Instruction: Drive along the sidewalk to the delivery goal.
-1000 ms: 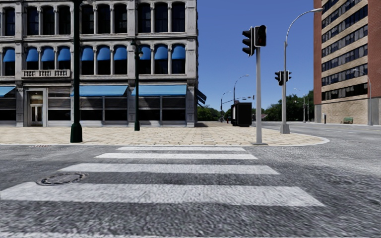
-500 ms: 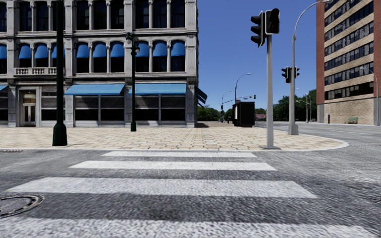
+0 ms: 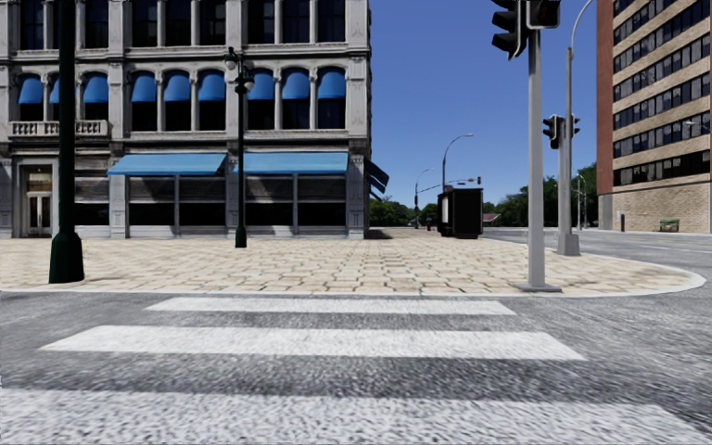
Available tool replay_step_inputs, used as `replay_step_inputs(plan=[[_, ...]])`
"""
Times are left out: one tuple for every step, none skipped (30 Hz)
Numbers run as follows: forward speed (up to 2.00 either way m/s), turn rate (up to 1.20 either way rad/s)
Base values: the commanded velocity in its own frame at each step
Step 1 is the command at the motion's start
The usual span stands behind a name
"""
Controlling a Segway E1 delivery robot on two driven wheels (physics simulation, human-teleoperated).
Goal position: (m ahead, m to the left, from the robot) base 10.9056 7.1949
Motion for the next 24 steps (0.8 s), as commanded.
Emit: replay_step_inputs(plan=[[1.76,0.0],[1.75,0.0],[1.75,0.0],[1.75,0.0],[1.74,0.0],[1.73,0.0],[1.73,0.0],[1.73,0.0],[1.72,0.0],[1.72,0.0],[1.72,0.0],[1.72,0.0],[1.72,0.0],[1.72,0.0],[1.72,0.0],[1.72,0.08],[1.72,0.2],[1.72,0.2],[1.72,0.2],[1.72,0.2],[1.72,0.2],[1.72,0.2],[1.72,0.2],[1.72,0.2]])
